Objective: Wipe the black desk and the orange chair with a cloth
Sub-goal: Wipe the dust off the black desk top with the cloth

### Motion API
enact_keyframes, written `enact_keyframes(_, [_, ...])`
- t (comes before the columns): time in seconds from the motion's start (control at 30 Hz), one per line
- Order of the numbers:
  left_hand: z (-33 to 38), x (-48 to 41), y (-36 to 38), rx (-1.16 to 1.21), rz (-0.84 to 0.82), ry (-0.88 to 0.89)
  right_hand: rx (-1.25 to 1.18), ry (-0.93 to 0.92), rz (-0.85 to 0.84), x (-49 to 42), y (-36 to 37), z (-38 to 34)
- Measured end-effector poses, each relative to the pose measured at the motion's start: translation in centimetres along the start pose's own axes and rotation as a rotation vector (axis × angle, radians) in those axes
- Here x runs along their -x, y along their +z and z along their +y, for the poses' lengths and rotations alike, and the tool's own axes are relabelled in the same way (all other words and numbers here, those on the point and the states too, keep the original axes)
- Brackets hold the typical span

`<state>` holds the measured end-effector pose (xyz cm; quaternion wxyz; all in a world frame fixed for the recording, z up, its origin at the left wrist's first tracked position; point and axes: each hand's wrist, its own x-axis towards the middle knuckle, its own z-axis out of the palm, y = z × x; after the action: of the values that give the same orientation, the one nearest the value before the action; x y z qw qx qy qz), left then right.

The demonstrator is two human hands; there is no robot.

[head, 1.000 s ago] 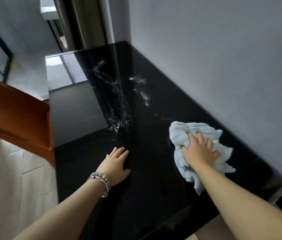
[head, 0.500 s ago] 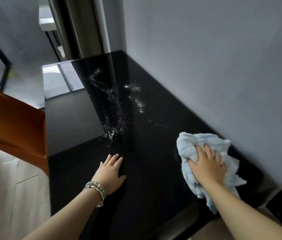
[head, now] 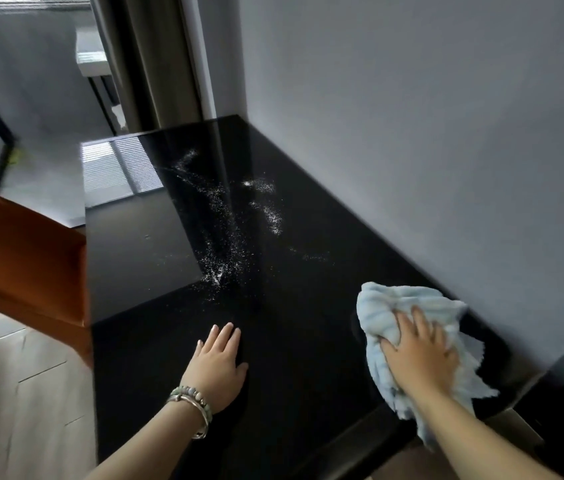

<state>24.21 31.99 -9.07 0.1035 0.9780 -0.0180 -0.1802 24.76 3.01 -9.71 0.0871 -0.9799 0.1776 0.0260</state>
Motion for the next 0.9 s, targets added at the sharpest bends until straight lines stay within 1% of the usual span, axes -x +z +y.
enact_keyframes(0.03, [0.3, 0.1, 0.2, 0.009, 0.010, 0.005, -0.001, 0.041, -0.017, 0.6, -0.2, -0.6])
enact_keyframes(0.07, [0.4, 0.3, 0.3, 0.003, 0.008, 0.013, -0.013, 0.007, -0.014, 1.7, 0.2, -1.7])
enact_keyframes(0.1, [0.3, 0.4, 0.5, 0.007, 0.007, 0.013, -0.022, -0.079, 0.050, 3.4, 1.6, -3.2])
enact_keyframes(0.13, [0.0, 0.5, 0.7, 0.010, -0.007, 0.013, -0.058, -0.173, 0.049, 5.8, 2.8, -4.9])
enact_keyframes(0.17, [-0.2, 0.6, 0.8, -0.008, -0.027, 0.009, -0.060, -0.326, 0.009, 8.0, 4.1, -6.3])
enact_keyframes(0.23, [-3.9, 1.2, -0.9, -0.143, -0.058, 0.106, -0.088, -0.526, 0.015, 13.3, 5.2, -11.9])
enact_keyframes(0.27, [-4.1, 1.0, -0.8, -0.149, -0.062, 0.130, -0.077, -0.597, -0.043, 13.0, 4.8, -11.3])
enact_keyframes(0.3, [-4.0, 0.9, -0.7, -0.131, -0.051, 0.150, -0.052, -0.603, -0.040, 11.7, 4.4, -10.0])
enact_keyframes(0.33, [-3.5, 1.3, -0.8, -0.104, -0.035, 0.175, -0.024, -0.545, 0.029, 9.4, 4.1, -8.0])
enact_keyframes(0.37, [-2.9, 1.6, -0.6, -0.088, -0.030, 0.193, 0.018, -0.415, 0.086, 6.8, 3.5, -5.7])
enact_keyframes(0.4, [-2.4, 1.9, -0.4, -0.076, -0.034, 0.198, 0.050, -0.254, 0.077, 4.5, 2.6, -3.5])
enact_keyframes(0.47, [-2.4, 2.1, -0.1, -0.090, -0.040, 0.202, -0.063, 0.119, 0.036, 3.1, 1.0, -1.7])
enact_keyframes(0.5, [-2.5, 2.2, -0.2, -0.096, -0.035, 0.202, -0.111, 0.259, 0.051, 3.8, 0.6, -2.1])
enact_keyframes(0.53, [-2.3, 2.3, -0.3, -0.099, -0.030, 0.210, -0.134, 0.327, 0.046, 5.1, 0.6, -3.0])
enact_keyframes(0.57, [-1.9, 2.4, -0.4, -0.095, -0.022, 0.232, -0.098, 0.295, 0.043, 6.9, 0.9, -4.1])
enact_keyframes(0.6, [-1.3, 2.2, -0.5, -0.090, -0.017, 0.268, -0.049, 0.155, 0.063, 8.6, 2.0, -4.7])
enact_keyframes(0.67, [0.5, 1.7, -0.9, -0.081, -0.025, 0.362, 0.026, -0.172, 0.030, 11.4, 2.5, -5.4])
enact_keyframes(0.7, [1.4, 1.2, -1.1, -0.072, -0.041, 0.398, 0.057, -0.259, -0.006, 11.2, 2.5, -4.9])
enact_keyframes(0.73, [2.3, 0.8, -1.4, -0.068, -0.063, 0.418, 0.070, -0.266, -0.028, 10.2, 2.2, -4.1])
enact_keyframes(0.77, [3.2, 0.6, -1.6, -0.073, -0.083, 0.427, 0.035, -0.162, -0.046, 9.0, 1.9, -3.0])
enact_keyframes(0.83, [4.9, -0.1, -1.6, -0.121, -0.104, 0.454, -0.051, 0.097, -0.023, 6.2, 1.1, -0.8])
enact_keyframes(0.9, [6.0, -0.2, -1.5, -0.175, -0.113, 0.496, -0.148, 0.241, 0.028, 4.1, 0.5, 0.6])
